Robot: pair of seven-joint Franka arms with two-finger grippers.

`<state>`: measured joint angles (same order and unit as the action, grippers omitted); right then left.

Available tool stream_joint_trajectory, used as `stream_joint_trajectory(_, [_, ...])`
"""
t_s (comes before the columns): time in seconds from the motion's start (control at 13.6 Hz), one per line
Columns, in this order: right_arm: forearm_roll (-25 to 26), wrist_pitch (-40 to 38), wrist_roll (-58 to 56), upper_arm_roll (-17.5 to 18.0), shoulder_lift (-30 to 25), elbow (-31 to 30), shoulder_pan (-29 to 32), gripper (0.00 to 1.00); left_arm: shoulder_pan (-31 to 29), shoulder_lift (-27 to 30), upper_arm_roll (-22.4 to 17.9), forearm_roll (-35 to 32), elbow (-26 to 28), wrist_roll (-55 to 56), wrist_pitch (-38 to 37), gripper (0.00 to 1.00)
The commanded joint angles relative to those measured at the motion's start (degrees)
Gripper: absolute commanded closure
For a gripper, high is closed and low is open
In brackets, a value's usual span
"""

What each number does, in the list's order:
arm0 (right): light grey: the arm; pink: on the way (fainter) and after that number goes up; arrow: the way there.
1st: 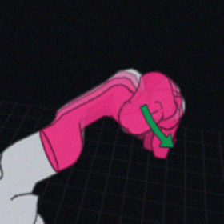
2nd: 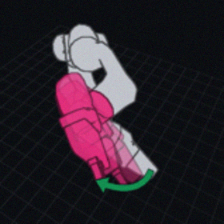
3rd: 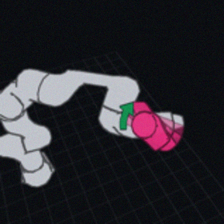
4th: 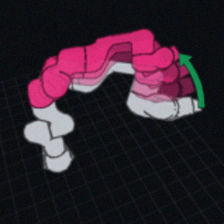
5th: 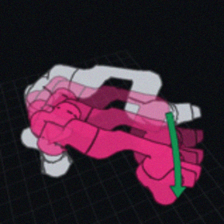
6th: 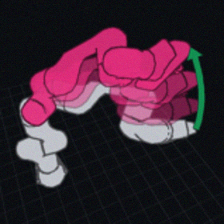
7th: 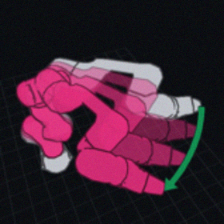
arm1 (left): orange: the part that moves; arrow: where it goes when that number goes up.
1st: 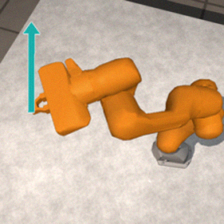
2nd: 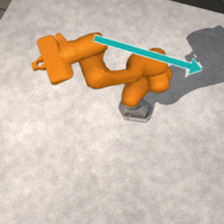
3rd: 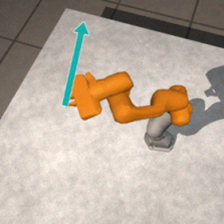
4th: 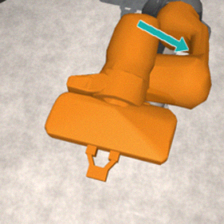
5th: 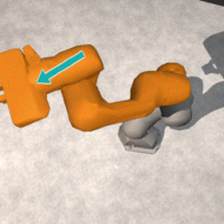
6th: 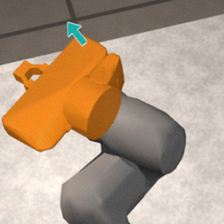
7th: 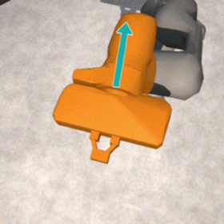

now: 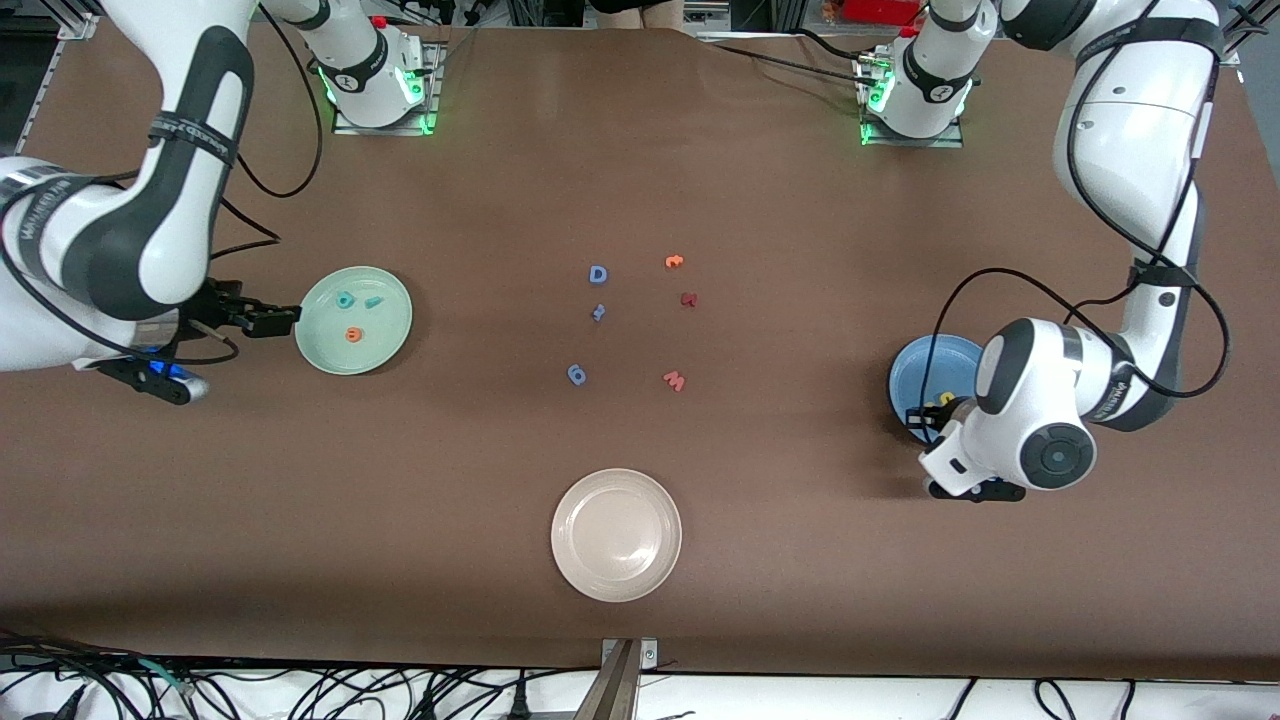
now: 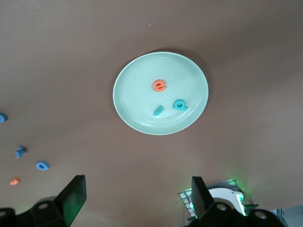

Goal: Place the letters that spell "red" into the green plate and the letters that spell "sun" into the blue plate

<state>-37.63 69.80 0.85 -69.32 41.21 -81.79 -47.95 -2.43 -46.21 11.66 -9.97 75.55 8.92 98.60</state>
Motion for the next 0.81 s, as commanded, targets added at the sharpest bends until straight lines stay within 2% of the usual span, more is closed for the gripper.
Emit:
stream_joint_trajectory(0.0, [0.3,-6.2,-0.2,0.9,0.7,7.9,6.3,0.01,-0.6,0.2,0.2,-3.1,0.7,-4.4,-1.1,0.00])
stream_joint_trajectory(0.15, [0.1,-8.3,-0.3,3.5,0.7,11.6,10.9,0.01,-1.4,0.5,0.0,-3.7,0.1,-4.6,-2.9,0.00])
stream_joint_trajectory(0.29, [0.1,-10.3,-0.3,8.7,0.7,15.5,17.6,0.01,-3.4,2.0,-0.1,-3.7,-0.2,-4.8,-3.5,0.00])
stream_joint_trajectory(0.59, [1.2,-12.0,3.1,25.5,0.3,21.1,33.3,0.01,-6.9,6.5,0.1,-3.2,-0.2,-5.1,-5.5,0.00])
stream_joint_trajectory(0.66, [3.4,-11.8,5.1,30.8,0.0,22.6,36.1,0.01,-7.2,7.7,0.0,-3.6,-0.2,-5.1,-6.7,0.00])
stream_joint_trajectory(0.74, [7.9,-11.2,6.2,35.3,-0.7,23.8,37.7,0.01,-7.4,9.0,-0.1,-3.7,-0.3,-5.0,-7.2,0.00])
